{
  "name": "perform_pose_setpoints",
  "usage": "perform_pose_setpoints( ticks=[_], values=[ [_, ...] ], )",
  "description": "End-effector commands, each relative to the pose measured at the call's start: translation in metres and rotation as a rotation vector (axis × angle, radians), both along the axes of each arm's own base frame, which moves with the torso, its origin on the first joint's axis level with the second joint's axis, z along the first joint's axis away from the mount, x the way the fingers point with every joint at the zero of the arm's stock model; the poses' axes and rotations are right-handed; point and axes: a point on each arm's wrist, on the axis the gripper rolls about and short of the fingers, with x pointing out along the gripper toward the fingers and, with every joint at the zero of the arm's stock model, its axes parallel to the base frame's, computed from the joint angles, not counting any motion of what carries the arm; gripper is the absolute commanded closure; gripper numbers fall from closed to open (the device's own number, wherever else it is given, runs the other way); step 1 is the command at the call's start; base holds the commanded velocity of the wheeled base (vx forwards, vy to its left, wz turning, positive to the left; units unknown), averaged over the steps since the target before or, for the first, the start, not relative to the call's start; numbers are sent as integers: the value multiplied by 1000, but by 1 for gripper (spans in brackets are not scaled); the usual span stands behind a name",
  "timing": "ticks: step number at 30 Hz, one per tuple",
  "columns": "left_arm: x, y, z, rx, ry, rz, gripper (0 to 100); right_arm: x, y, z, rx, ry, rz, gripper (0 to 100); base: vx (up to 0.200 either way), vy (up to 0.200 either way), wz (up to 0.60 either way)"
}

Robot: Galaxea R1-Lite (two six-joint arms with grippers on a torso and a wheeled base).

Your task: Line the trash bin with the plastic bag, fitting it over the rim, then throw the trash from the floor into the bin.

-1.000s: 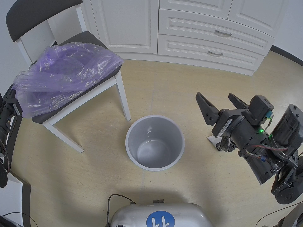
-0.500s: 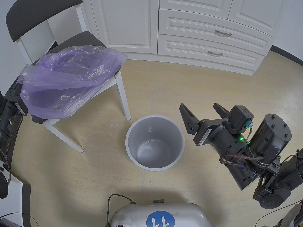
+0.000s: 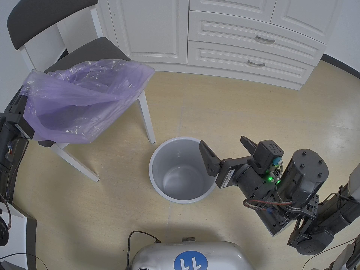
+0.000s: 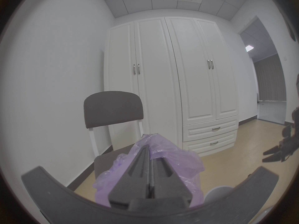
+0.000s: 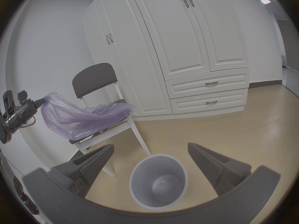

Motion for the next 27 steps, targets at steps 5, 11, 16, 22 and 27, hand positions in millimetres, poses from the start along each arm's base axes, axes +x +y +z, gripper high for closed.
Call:
perform_pose_setpoints(
  ticks=[5, 11, 16, 22, 27],
  values=[
    [-18, -18, 3, -21, 2, -104, 100, -5, 4, -7, -16, 18, 25, 0, 0, 0, 0],
    [-25, -22, 7, -31, -13, -139, 100, -6, 7, -14, -18, 39, 36, 0, 0, 0, 0],
    [-33, -28, 10, -39, -31, -195, 100, -8, 9, -21, -39, 57, 45, 0, 0, 0, 0],
    [-41, -33, 10, -41, -34, -256, 100, -9, 12, -27, -52, 70, 55, 0, 0, 0, 0],
    [-47, -35, 10, -38, -21, -295, 100, -9, 18, -37, -50, 102, 67, 0, 0, 0, 0]
  ],
)
